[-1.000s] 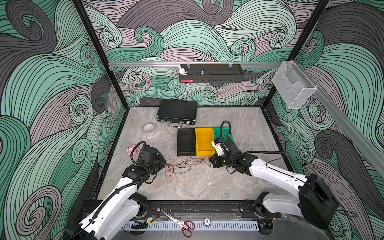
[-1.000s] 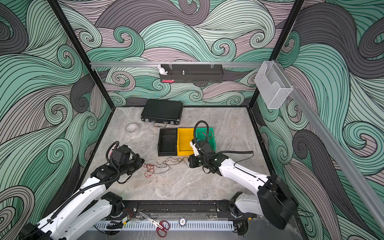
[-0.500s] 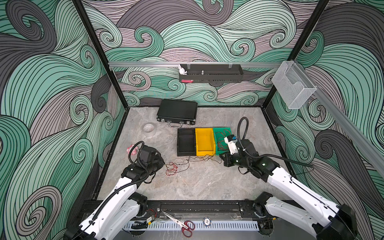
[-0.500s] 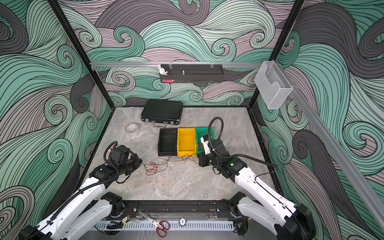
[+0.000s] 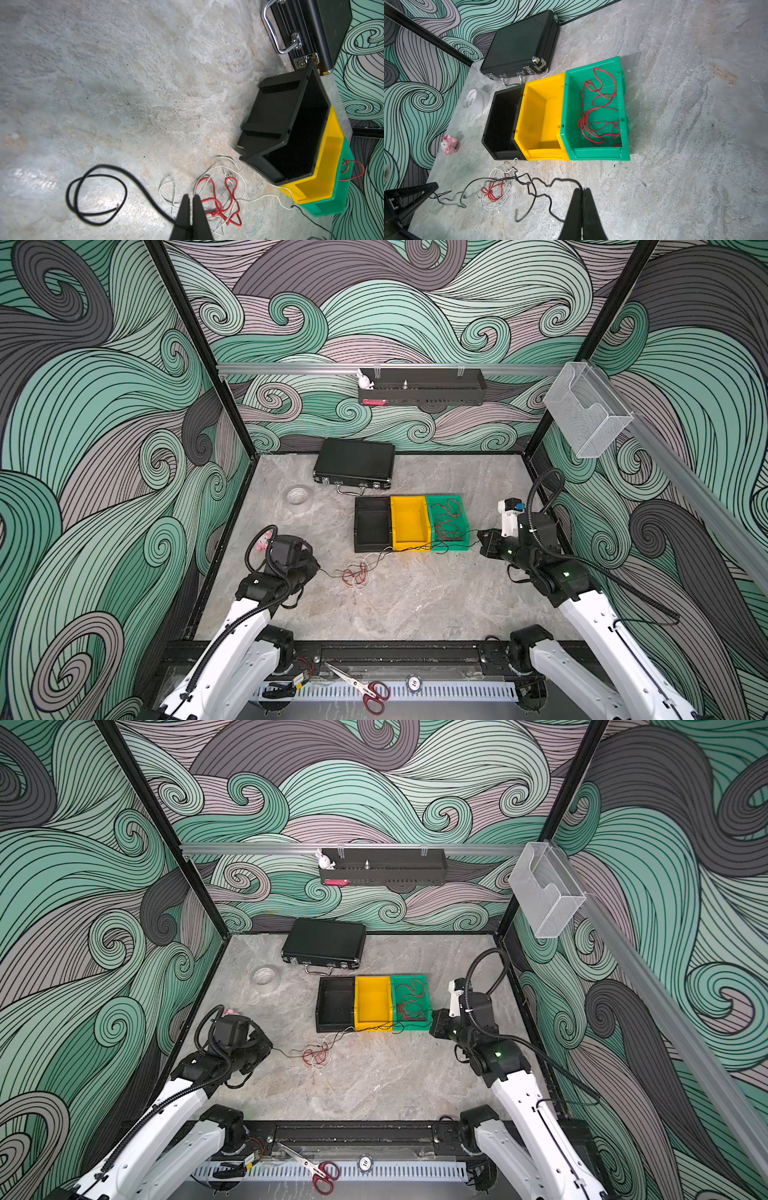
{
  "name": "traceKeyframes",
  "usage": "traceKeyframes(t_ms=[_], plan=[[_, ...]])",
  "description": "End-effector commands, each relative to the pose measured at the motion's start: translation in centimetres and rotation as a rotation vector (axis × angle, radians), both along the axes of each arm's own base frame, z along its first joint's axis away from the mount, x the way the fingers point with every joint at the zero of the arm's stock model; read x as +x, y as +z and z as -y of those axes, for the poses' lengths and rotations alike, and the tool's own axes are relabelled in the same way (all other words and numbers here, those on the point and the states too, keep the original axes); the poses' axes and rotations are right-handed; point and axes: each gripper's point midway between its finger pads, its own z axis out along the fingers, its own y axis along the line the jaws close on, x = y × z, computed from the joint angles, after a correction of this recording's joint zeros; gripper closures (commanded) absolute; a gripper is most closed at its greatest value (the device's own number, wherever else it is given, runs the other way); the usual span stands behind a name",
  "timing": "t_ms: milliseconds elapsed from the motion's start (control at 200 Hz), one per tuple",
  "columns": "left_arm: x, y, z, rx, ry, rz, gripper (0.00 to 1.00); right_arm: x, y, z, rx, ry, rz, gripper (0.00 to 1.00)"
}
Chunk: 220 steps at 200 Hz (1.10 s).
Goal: Untangle the cables
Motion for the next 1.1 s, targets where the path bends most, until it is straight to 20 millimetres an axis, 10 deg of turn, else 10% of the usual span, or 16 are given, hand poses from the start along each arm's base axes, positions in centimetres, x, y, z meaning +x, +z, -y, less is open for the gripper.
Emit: traceKeyframes(t_ms=[0, 680, 1096], plan=[[-0.3, 0.9, -1.2, 0.021, 0.049, 0.001, 1.00, -0.4, -0.1, 0.1, -0.008, 0.020, -0.013, 0.98], [2.4, 2.1, 4.1, -0.199, -0.146, 0.076, 1.00, -2.9, -7.2, -7.7, 0.025, 0.297, -0.209, 0.64], [3.6, 10.6, 8.5, -0.356, -0.342, 0.230, 1.00, -2.3, -6.2, -16.2, 0.099, 0.501, -0.149, 0.55]])
